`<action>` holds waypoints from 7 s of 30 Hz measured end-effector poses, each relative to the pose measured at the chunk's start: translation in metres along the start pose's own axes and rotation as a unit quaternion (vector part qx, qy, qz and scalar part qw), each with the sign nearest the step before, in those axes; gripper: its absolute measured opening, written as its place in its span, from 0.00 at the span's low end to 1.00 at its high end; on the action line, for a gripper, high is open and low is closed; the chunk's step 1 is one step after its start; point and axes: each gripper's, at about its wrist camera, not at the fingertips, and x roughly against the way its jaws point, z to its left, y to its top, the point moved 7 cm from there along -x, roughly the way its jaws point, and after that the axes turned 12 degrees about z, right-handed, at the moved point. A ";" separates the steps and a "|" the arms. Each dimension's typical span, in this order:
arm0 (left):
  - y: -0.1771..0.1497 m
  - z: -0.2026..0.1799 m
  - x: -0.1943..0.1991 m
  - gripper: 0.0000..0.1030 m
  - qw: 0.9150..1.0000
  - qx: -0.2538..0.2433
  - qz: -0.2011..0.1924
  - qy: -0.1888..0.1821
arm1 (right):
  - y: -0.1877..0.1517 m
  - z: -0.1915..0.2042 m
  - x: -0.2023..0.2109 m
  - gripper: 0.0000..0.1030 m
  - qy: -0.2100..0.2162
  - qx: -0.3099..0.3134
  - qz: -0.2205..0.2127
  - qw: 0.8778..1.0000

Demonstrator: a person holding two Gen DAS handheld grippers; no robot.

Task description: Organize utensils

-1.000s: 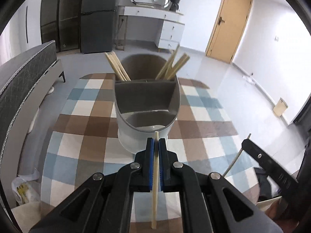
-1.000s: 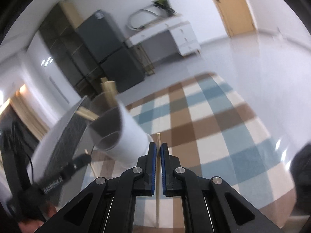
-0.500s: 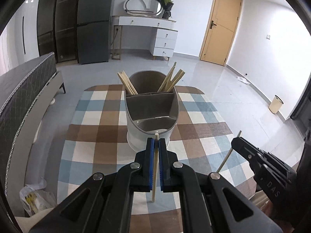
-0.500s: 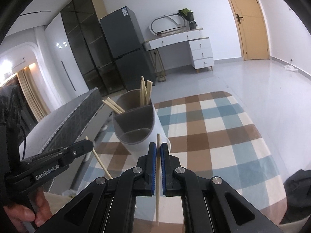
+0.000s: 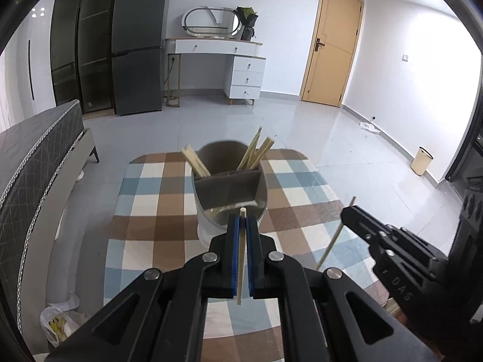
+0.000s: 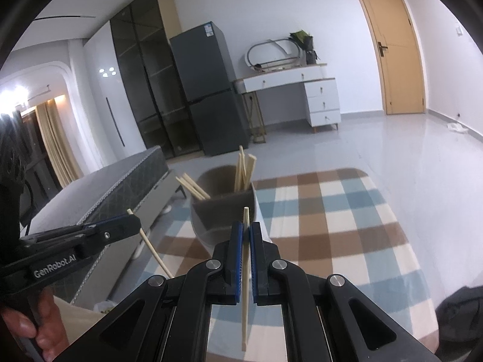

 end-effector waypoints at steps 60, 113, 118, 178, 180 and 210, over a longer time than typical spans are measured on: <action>0.135 0.044 -0.057 0.00 0.998 0.047 0.017 -0.043 | 0.169 0.014 -0.085 0.04 0.059 0.044 -0.085 0.994; 0.067 0.000 0.130 0.99 0.974 0.099 -0.193 0.070 | 0.096 0.030 0.155 1.00 0.066 0.076 -0.202 0.974; 0.060 0.022 0.055 0.99 0.978 0.091 -0.154 0.107 | 0.074 0.021 0.122 1.00 0.037 0.063 -0.191 0.979; 0.030 0.033 -0.025 0.99 0.985 0.074 -0.093 0.128 | 0.022 -0.003 0.018 1.00 -0.013 0.053 -0.084 0.995; 0.030 0.033 -0.025 0.99 0.984 0.074 -0.093 0.129 | 0.021 -0.003 0.017 1.00 -0.014 0.054 -0.084 0.995; 0.030 0.032 -0.024 0.99 0.984 0.076 -0.094 0.127 | 0.020 -0.006 0.011 1.00 -0.016 0.051 -0.079 0.995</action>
